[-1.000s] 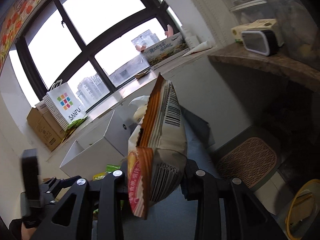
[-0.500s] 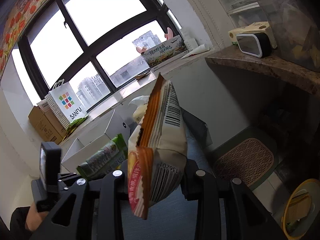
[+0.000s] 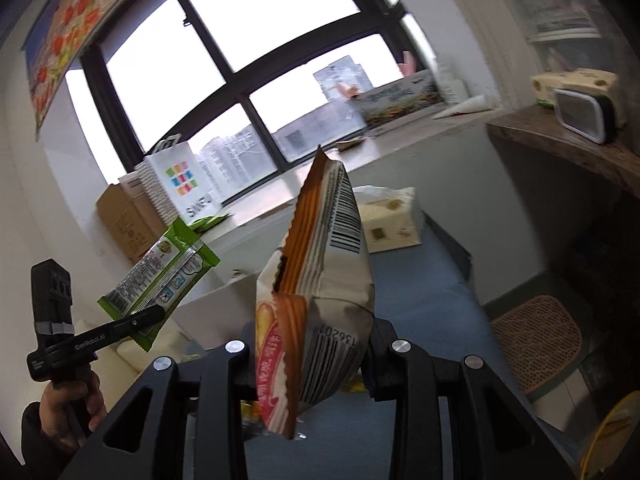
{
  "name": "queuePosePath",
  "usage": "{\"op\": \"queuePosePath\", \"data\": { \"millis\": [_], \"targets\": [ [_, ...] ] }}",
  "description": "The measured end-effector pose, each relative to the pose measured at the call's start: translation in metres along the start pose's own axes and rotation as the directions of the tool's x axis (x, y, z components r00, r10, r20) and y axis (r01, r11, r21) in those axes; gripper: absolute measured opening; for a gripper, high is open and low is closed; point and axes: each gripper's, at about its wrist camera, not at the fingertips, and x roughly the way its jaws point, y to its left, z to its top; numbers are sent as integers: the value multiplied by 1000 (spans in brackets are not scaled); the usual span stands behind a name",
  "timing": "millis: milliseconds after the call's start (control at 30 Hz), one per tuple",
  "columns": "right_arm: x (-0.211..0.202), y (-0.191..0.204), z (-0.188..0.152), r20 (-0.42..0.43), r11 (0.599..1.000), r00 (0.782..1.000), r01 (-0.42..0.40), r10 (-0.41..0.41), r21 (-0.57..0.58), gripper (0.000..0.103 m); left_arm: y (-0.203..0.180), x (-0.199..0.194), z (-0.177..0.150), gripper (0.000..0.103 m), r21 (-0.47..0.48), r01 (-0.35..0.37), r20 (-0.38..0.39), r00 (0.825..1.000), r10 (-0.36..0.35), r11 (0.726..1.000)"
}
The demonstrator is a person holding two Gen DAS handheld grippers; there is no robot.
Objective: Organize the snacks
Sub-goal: 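Lift the chip bag with the right tool while the left tool grasps a green packet, then drop both packets into the white box and open both tools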
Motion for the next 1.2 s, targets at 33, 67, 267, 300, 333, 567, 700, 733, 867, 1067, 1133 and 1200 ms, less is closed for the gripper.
{"op": "queuePosePath", "data": {
  "millis": [33, 67, 267, 300, 333, 567, 700, 733, 867, 1067, 1133, 1200],
  "targets": [
    [5, 8, 2, -4, 1000, 1000, -21, 20, -12, 36, 10, -3, 2, 15, -19, -8, 12, 1000, 8, 1000],
    [12, 17, 6, -8, 999, 999, -45, 45, -22, 36, 21, -6, 5, 15, -35, -22, 22, 1000, 22, 999],
    [67, 72, 41, -20, 982, 987, -162, 161, -93, 36, 77, -4, 33, 15, -104, -81, 60, 994, 87, 991],
    [79, 79, 45, -31, 982, 986, -164, 162, -97, 36, 86, -1, 37, 14, -114, -89, 62, 993, 96, 989],
    [95, 87, 53, -43, 981, 986, -164, 161, -100, 36, 95, 5, 44, 15, -119, -98, 65, 992, 106, 988],
    [188, 124, 98, -120, 984, 988, -110, 93, -141, 36, 135, 49, 80, 15, -107, -193, 45, 979, 199, 975],
    [230, 132, 118, -139, 981, 990, -46, 20, -188, 37, 150, 73, 93, 15, -101, -232, 19, 972, 235, 967],
    [243, 133, 121, -152, 977, 988, -24, -8, -212, 37, 152, 80, 95, 15, -94, -248, 14, 968, 250, 964],
    [273, 125, 124, -217, 977, 973, 26, -72, -211, 55, 156, 106, 95, 38, -50, -313, -64, 949, 310, 949],
    [287, 113, 124, -223, 979, 968, 72, -115, -192, 103, 164, 127, 81, 103, -39, -356, -137, 928, 348, 934],
    [285, 113, 123, -223, 976, 969, 62, -109, -206, 103, 162, 128, 77, 103, -29, -365, -134, 924, 358, 931],
    [285, 115, 122, -230, 974, 967, 56, -108, -221, 103, 159, 126, 75, 103, -32, -347, -133, 931, 340, 937]
  ]
}}
